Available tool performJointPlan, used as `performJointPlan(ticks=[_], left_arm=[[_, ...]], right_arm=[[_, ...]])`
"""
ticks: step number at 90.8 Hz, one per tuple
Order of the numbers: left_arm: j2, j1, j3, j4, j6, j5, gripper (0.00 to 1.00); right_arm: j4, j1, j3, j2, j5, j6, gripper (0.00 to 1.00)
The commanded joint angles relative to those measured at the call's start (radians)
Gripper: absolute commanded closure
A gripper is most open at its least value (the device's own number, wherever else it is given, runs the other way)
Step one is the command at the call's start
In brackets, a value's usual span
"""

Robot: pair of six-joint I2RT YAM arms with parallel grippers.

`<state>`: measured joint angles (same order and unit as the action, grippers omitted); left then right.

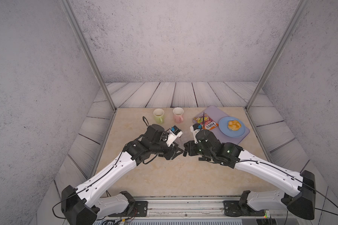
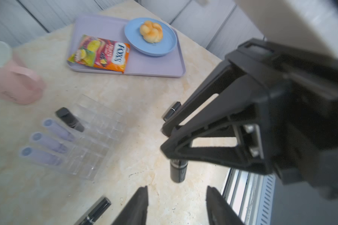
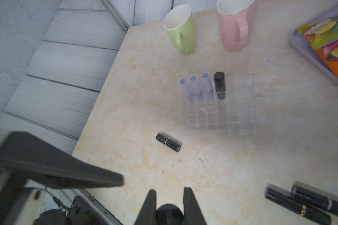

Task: Arrange the lipsticks in the organizer
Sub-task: Pick up the lipstick at the center of the board, then place the lipstick in the storage box.

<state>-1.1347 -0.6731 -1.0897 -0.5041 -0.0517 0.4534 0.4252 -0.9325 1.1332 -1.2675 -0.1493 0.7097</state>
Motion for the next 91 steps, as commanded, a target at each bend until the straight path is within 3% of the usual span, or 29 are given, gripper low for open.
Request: performJointPlan(ticks=[1, 18, 34, 66, 91], left_arm=[[0.054, 0.110, -0.038, -0.048, -0.079, -0.074, 0.42], [0.045, 0.283, -0.005, -0.049, -0.210, -0.251, 0.43], [0.001, 0.410, 0.084, 0.008, -0.341, -0.212, 0.45], [-0.018, 0.449, 0.184, 0.074, -0.334, -0.223, 0.47], [-0.035, 0.455, 0.186, 0.084, -0.329, -0.215, 0.48]], right_arm=[[-0.128, 0.058, -0.041, 0.037, -0.132, -0.096, 1.00], [-0.609, 0.101, -0.145, -0.104, -0.231, -0.403, 1.00], [-0.809, 0.159, -0.070, -0.347, -0.200, -0.412, 1.00], [-0.874, 0.214, 0.040, -0.566, -0.159, -0.331, 1.00], [-0.895, 0.216, 0.013, -0.586, -0.174, -0.303, 1.00]])
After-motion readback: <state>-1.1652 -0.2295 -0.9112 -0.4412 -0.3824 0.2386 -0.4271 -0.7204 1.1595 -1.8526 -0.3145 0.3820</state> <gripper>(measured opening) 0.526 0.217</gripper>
